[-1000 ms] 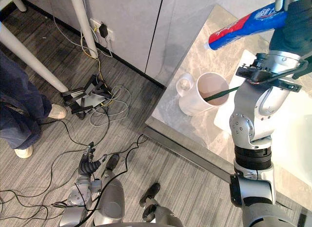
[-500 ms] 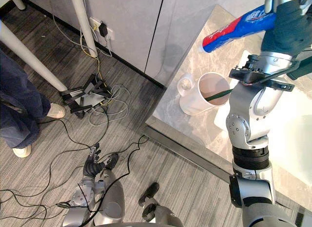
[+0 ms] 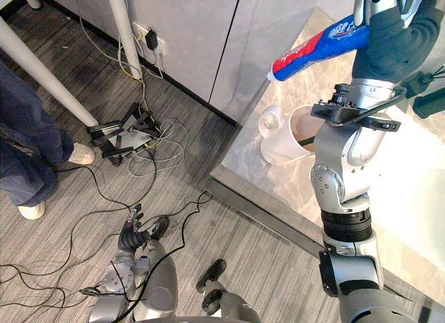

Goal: Organize washtable

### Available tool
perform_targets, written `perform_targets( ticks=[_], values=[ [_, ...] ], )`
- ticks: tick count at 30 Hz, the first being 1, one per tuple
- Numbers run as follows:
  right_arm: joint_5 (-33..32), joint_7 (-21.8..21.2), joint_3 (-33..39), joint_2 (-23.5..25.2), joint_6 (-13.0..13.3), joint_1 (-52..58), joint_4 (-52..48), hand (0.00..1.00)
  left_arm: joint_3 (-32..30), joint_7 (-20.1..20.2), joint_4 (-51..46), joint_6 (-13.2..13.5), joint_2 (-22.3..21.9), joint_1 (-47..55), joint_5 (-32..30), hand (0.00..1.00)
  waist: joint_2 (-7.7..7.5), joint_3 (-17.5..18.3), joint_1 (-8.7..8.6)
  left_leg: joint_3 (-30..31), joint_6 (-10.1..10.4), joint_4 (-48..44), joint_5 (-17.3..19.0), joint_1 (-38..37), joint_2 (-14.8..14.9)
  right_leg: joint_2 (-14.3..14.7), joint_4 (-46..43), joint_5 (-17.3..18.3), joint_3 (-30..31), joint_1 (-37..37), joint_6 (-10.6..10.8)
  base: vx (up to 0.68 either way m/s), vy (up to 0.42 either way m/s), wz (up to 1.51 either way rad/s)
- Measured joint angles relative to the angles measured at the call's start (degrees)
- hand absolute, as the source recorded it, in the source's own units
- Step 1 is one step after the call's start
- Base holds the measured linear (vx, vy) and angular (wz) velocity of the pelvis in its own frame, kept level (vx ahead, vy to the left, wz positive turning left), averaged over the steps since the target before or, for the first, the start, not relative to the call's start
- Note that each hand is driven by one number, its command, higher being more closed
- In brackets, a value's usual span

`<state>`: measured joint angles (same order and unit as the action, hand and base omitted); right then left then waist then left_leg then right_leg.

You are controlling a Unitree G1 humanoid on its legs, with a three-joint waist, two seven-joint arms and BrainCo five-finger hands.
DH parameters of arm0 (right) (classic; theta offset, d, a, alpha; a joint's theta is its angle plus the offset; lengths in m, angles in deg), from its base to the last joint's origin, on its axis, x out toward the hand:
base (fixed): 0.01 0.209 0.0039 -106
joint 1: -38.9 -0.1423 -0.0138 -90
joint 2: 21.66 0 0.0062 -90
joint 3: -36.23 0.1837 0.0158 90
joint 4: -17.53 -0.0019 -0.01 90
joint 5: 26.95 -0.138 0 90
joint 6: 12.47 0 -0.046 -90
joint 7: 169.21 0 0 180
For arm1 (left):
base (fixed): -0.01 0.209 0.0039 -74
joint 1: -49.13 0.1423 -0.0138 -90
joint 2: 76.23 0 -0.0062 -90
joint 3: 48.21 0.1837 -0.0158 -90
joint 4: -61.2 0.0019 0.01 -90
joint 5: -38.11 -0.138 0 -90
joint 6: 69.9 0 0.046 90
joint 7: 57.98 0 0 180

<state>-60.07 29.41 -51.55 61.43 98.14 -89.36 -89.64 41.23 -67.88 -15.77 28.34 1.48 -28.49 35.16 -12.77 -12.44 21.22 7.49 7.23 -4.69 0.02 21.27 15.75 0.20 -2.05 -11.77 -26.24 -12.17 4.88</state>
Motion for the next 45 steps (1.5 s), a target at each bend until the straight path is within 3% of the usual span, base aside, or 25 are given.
perform_targets(
  ticks=[8,27,28,32,36,39,45],
  values=[
    [0.0,-0.1,0.4,0.1,-0.8,0.1,0.0,1.00,-0.2,0.5,-0.1,0.0,0.1,-0.1,-0.1,0.00,-2.04,0.0,-0.20,0.1,0.0,-0.1,0.0,-0.2,-0.1,0.0,-0.1,0.0,0.1,0.2,0.0,0.00,0.010,0.01],
    [0.0,-0.4,2.6,-0.6,-0.6,-2.1,-4.1,1.00,-1.6,1.2,2.6,-0.2,0.1,-0.1,0.0,0.00,-2.61,0.5,-1.69,0.5,0.0,-0.2,0.1,-2.8,-1.0,-0.3,0.2,0.0,1.1,2.9,0.0,0.00,0.029,0.01],
    [0.0,-1.3,2.7,-0.6,-0.6,-1.4,-3.1,1.00,-2.4,1.7,3.8,-0.3,0.5,0.0,-0.1,0.00,-3.59,1.2,-1.98,1.0,-0.1,-0.2,0.0,-2.8,-1.4,-0.5,0.2,0.1,1.1,3.0,0.1,-0.01,0.094,0.17],
    [0.0,-1.4,2.8,-0.5,-0.7,-1.1,-0.9,1.00,-2.9,2.2,4.4,-0.3,1.1,0.0,-0.1,0.00,-3.97,1.5,-2.12,1.4,-0.5,-0.1,-0.3,-3.1,-2.5,-1.4,0.2,0.3,1.1,3.6,0.2,-0.01,0.049,0.11],
    [0.0,-1.5,4.5,-0.3,-0.8,3.6,-0.8,1.00,-4.9,2.2,4.7,-0.4,1.1,0.1,-0.2,0.00,-4.94,2.0,-3.06,1.9,-0.9,0.2,-0.7,-3.5,-3.4,-2.2,0.2,0.5,1.1,4.2,0.5,-0.02,0.050,0.11],
    [0.0,-1.5,6.3,0.6,-0.8,5.1,0.1,1.00,-6.0,2.3,5.7,-0.6,1.1,0.1,-0.3,0.00,-5.68,2.0,-4.96,1.9,-1.4,0.8,-1.3,-3.8,-4.9,-3.3,0.2,1.5,1.3,4.5,1.3,-0.03,0.033,0.06],
    [0.0,-2.5,7.5,0.3,-0.8,6.5,0.1,1.00,-6.4,2.4,6.6,-0.6,1.6,0.0,-0.2,0.00,-6.06,1.9,-5.18,1.9,-1.4,3.8,-2.3,-4.8,-5.1,-3.6,0.3,1.5,1.1,4.3,1.3,-0.02,0.028,0.03]
  ],
)
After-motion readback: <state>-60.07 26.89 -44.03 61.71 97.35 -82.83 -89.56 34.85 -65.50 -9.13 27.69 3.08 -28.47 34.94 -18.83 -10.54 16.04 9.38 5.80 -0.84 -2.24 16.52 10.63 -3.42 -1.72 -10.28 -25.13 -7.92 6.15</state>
